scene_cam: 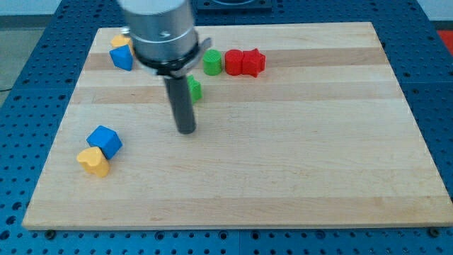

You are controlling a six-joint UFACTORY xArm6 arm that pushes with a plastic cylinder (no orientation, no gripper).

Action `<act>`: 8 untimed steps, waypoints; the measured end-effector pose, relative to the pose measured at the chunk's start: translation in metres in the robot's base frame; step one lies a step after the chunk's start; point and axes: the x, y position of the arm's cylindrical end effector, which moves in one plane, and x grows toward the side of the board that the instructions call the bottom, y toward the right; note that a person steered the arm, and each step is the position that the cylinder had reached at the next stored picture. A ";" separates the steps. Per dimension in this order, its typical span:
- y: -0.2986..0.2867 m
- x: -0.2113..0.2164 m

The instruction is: Push the green star to the left of the green circle

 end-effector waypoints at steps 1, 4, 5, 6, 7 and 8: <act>0.006 -0.031; -0.014 -0.072; -0.032 -0.054; -0.058 -0.063; -0.048 -0.074; -0.033 -0.088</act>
